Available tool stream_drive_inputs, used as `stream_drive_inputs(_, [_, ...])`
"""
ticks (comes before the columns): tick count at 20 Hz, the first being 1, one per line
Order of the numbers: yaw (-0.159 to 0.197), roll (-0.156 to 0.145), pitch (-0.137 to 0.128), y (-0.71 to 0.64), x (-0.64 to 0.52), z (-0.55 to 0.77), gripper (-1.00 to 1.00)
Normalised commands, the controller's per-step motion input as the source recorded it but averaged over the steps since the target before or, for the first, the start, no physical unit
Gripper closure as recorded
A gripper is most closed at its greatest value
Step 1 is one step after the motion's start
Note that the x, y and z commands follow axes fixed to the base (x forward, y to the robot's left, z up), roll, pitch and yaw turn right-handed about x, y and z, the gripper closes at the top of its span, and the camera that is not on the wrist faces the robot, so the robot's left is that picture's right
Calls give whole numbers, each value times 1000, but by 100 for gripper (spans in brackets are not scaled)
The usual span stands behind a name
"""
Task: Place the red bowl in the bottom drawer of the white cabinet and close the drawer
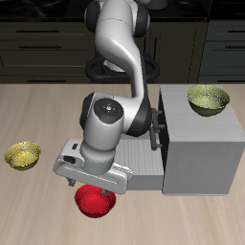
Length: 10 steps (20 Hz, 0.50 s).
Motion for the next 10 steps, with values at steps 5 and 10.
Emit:
stream_drive_inputs(5, [-14, 31, 73, 4, -13, -298, -100])
stream_drive_inputs(10, [6, 25, 11, 23, -41, -53, 100])
